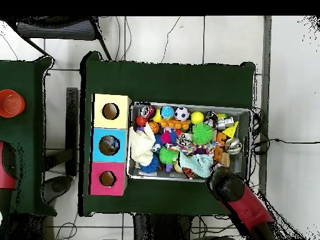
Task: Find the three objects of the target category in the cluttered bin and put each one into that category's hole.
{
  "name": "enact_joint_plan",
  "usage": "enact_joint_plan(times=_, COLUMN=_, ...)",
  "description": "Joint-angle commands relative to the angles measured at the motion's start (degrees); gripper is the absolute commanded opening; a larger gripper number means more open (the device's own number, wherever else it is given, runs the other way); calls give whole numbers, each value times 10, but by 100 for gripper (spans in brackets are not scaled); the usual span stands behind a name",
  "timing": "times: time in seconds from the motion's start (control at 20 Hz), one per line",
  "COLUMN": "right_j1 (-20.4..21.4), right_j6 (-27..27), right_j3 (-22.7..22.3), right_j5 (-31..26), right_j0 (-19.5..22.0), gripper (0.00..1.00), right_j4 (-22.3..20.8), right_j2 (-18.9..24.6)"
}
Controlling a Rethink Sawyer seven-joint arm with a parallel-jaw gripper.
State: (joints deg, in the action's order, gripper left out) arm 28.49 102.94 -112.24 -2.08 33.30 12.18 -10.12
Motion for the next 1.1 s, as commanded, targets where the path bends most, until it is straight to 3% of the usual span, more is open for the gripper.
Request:
enact_joint_plan(times=0.05, right_j1=-6, right_j6=137, right_j3=-22, right_j5=35, right_j0=28, gripper=100, right_j4=12, right_j2=107)
enact_joint_plan(times=0.25, right_j1=-56, right_j6=141, right_j3=-10, right_j5=97, right_j0=55, gripper=100, right_j4=-12, right_j2=141)
enact_joint_plan(times=0.4, right_j1=-83, right_j6=137, right_j3=6, right_j5=127, right_j0=45, gripper=100, right_j4=-19, right_j2=129)
enact_joint_plan(times=0.65, right_j1=-117, right_j6=120, right_j3=40, right_j5=163, right_j0=0, gripper=100, right_j4=1, right_j2=76)
enact_joint_plan(times=0.9, right_j1=-115, right_j6=89, right_j3=63, right_j5=166, right_j0=-55, gripper=100, right_j4=30, right_j2=9)
enact_joint_plan(times=1.1, right_j1=-106, right_j6=56, right_j3=91, right_j5=87, right_j0=-113, gripper=100, right_j4=59, right_j2=-64)
